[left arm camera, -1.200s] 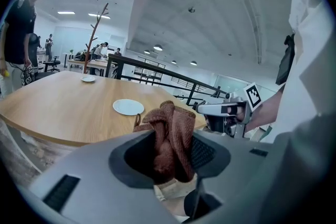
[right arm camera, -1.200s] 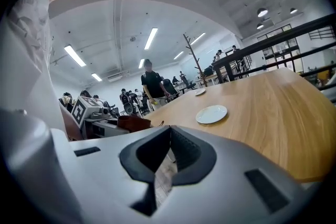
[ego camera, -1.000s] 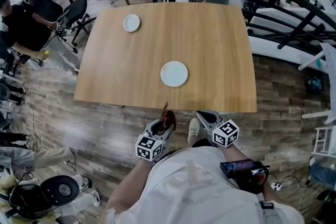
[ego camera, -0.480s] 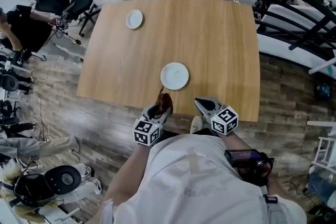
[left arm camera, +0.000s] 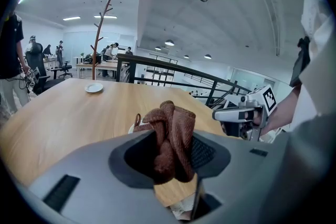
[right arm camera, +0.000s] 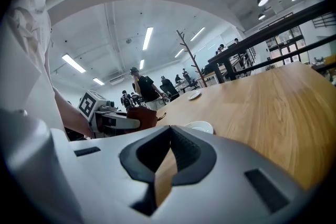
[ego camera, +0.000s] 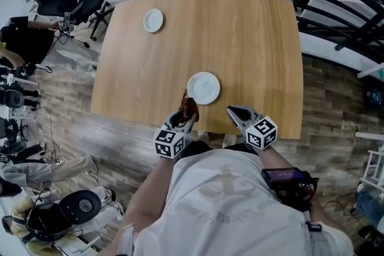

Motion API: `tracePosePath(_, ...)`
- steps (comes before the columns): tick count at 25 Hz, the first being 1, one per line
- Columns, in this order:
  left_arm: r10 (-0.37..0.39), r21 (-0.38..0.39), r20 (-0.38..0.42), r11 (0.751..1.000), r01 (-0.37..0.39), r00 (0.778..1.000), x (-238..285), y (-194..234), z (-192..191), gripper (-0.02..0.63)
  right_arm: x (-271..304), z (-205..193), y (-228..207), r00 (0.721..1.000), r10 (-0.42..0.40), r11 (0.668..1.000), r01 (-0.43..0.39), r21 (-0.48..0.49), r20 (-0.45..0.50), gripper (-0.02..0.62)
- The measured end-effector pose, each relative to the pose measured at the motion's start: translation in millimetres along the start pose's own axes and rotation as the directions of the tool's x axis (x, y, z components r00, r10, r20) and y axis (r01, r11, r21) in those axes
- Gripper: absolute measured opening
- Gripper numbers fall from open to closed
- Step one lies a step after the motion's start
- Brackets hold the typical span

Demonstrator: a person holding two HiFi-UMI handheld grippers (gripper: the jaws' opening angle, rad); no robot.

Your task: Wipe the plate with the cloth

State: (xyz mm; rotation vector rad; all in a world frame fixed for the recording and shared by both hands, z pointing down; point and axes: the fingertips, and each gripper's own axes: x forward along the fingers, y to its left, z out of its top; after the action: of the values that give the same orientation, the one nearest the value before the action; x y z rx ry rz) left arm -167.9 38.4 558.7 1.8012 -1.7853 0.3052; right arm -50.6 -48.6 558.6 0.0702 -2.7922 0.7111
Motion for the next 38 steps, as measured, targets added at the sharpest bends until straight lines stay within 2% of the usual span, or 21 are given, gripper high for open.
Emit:
tracePosePath(8,-0.046,0.04,-0.017,0.998,0.047,0.999,31,27,20,0.17,11,10,-11,0.997,-0.077,0.997,0.077,0.017,0.012,0.014)
tracePosePath(14,-0.081,0.105,-0.058,0.991,0.087,0.995,64,40,37,0.17,17,11,-22,0.99,-0.139,0.989,0.138,0.055,0.016,0.014)
tracePosePath(30,-0.064,0.278,-0.194,0.954,0.117,0.979,171,65,48,0.169,-3,-4,-45,0.954,-0.298,0.943,0.29,0.161,0.025,0.014)
tracePosePath(34,-0.07,0.329,-0.227,0.933,0.145,0.971,183,56,41,0.169,-10,-9,-51,0.947,-0.32,0.934,0.31,0.176,0.026,0.014)
tracePosePath(38,-0.118,0.401,-0.259,0.89,0.218,0.959,188,27,30,0.169,-16,-14,-53,0.943,-0.332,0.928,0.321,0.186,0.028,0.014)
